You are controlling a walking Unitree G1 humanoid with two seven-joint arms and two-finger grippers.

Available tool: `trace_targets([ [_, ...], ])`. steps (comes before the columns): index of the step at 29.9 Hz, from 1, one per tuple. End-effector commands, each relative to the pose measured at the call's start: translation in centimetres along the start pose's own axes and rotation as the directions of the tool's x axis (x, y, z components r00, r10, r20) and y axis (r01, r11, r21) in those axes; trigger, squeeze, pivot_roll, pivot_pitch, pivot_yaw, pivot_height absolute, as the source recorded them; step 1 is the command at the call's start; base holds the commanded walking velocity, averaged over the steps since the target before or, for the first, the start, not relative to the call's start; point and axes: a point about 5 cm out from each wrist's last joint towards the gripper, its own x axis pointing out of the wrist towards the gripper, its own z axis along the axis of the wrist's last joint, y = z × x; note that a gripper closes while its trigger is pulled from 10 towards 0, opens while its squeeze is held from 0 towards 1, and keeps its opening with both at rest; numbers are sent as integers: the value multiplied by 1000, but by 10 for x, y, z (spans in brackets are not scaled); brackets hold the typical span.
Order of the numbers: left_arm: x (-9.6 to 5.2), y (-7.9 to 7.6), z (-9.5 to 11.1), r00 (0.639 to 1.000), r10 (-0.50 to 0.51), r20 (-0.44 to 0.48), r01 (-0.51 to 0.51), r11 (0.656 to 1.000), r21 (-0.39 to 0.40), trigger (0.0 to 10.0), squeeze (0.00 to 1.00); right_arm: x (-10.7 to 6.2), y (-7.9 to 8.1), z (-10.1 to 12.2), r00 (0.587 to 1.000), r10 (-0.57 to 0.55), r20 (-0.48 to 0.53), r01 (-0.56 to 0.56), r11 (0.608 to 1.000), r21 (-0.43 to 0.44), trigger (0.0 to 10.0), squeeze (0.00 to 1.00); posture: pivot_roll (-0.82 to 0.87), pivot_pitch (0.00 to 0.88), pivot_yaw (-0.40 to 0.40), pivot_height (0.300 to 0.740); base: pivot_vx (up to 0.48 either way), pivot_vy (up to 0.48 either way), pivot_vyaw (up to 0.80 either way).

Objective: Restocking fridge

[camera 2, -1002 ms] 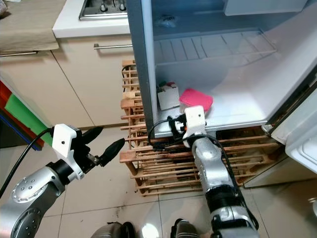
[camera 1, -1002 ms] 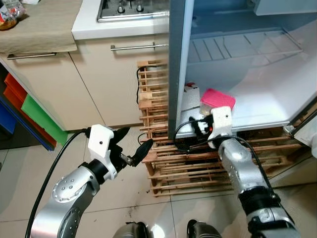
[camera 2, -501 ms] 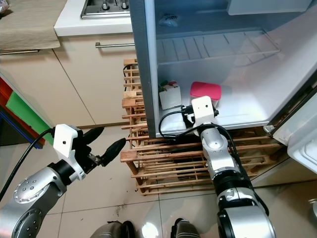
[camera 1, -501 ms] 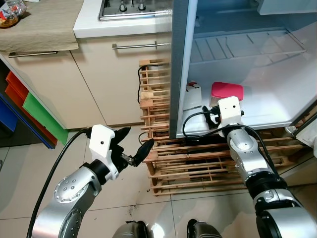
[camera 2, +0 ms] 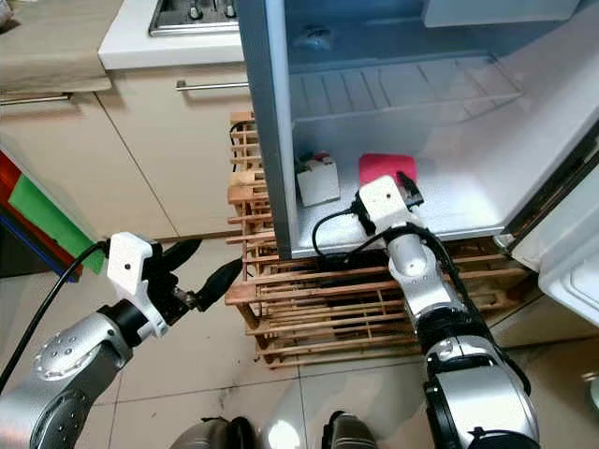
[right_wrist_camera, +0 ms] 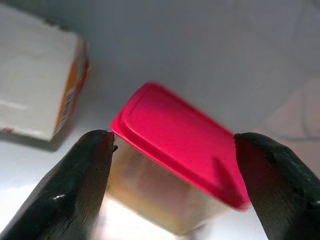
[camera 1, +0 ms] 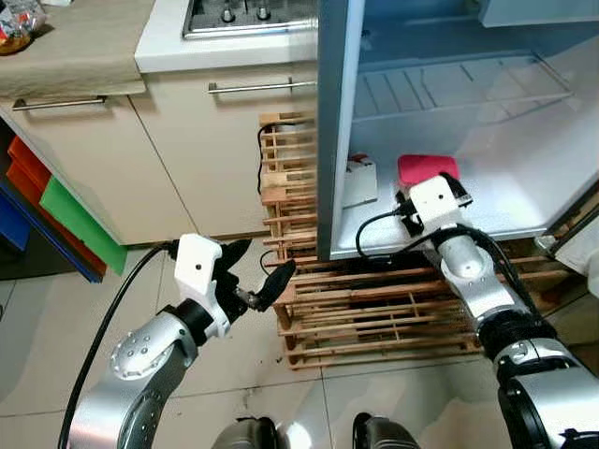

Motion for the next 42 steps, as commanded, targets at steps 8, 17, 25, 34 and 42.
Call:
trace_targets([
  [8,0,1,-4,1000,10,-11,-10,1000,-5,10000,0,0,-5,-5,1000,-3,-2,2,988,-153,10000,0,-4,162,52,740,0,0,0],
  [17,1,1,-5,1000,3,-15,-3,1000,-7,10000,0,0,-13,-7,998,-57,19,60,959,-277,10000,0,-8,160,61,740,0,0,0],
  [25,7,1,-5,1000,-10,-5,10,1000,-8,10000,0,-5,-24,-10,994,-96,49,106,957,-268,10000,0,-29,126,54,740,0,0,0],
  [34,30,1,-6,999,40,7,-41,999,36,10000,0,-63,-29,-11,973,-222,57,206,956,207,10000,0,-109,12,57,740,0,0,0],
  [42,40,16,-14,973,229,19,-228,973,-42,10000,0,-108,-4,-16,982,-186,-27,176,858,483,10000,0,-178,0,96,740,0,0,0],
])
